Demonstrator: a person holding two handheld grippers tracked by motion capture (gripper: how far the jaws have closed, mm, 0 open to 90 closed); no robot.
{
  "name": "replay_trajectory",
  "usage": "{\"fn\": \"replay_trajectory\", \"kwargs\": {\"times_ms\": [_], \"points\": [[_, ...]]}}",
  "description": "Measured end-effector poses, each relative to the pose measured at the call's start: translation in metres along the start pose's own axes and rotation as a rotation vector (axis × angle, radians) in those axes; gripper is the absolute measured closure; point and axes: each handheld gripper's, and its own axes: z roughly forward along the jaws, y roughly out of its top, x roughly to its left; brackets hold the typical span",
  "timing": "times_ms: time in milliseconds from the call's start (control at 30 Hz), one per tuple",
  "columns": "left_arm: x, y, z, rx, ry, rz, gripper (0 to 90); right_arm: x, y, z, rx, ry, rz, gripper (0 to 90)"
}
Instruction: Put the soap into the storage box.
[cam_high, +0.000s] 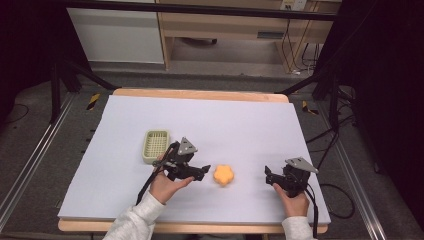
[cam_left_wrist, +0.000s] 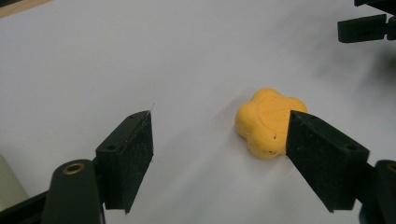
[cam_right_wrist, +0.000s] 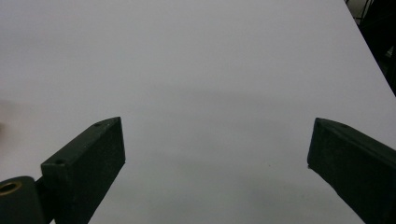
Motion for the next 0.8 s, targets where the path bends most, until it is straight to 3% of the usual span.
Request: {"fn": "replay_trajectory", "kwargs": {"times_ms": [800], "points": [[-0.02, 0.008, 0.027, 0.051, -0.029, 0.027, 23.0, 0.001, 0.0, 0.0, 0.004, 0.001, -0.004, 4.6]]}}
